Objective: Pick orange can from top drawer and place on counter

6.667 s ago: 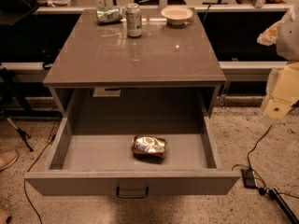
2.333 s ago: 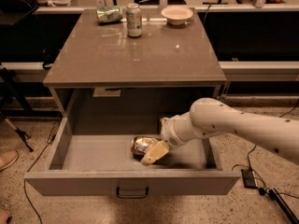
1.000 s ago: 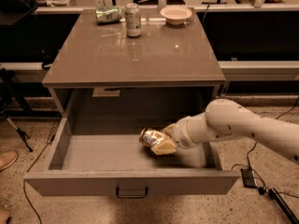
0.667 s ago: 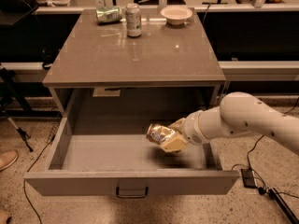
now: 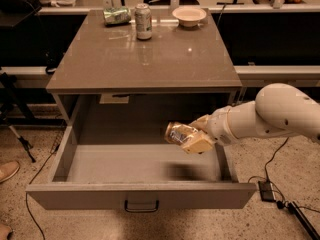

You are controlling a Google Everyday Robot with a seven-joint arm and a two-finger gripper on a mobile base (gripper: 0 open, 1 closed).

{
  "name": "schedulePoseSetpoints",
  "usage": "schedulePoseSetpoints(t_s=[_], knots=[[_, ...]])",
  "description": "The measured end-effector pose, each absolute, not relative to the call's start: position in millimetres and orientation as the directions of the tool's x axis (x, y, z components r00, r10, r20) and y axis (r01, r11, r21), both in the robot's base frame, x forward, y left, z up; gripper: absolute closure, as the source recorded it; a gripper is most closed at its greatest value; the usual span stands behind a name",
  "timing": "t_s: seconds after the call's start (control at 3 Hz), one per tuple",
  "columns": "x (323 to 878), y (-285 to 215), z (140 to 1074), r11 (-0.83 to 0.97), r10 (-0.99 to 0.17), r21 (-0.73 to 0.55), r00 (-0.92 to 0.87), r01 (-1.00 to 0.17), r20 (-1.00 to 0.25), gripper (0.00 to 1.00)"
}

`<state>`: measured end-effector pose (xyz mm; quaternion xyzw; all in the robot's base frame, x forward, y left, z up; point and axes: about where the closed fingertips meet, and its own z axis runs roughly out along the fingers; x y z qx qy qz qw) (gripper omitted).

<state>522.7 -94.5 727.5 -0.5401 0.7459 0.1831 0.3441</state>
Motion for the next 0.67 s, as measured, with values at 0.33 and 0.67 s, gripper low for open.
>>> schedulePoseSetpoints(t_s=[0.33,0.67], knots=[[541,-114,792,0.370,-0.630,-0.210,-0.078,-0.905,-0.773,1.00],[558,-129,863,0.389,-0.590,-0.315,0.028,-0.866,-0.807,1.00]])
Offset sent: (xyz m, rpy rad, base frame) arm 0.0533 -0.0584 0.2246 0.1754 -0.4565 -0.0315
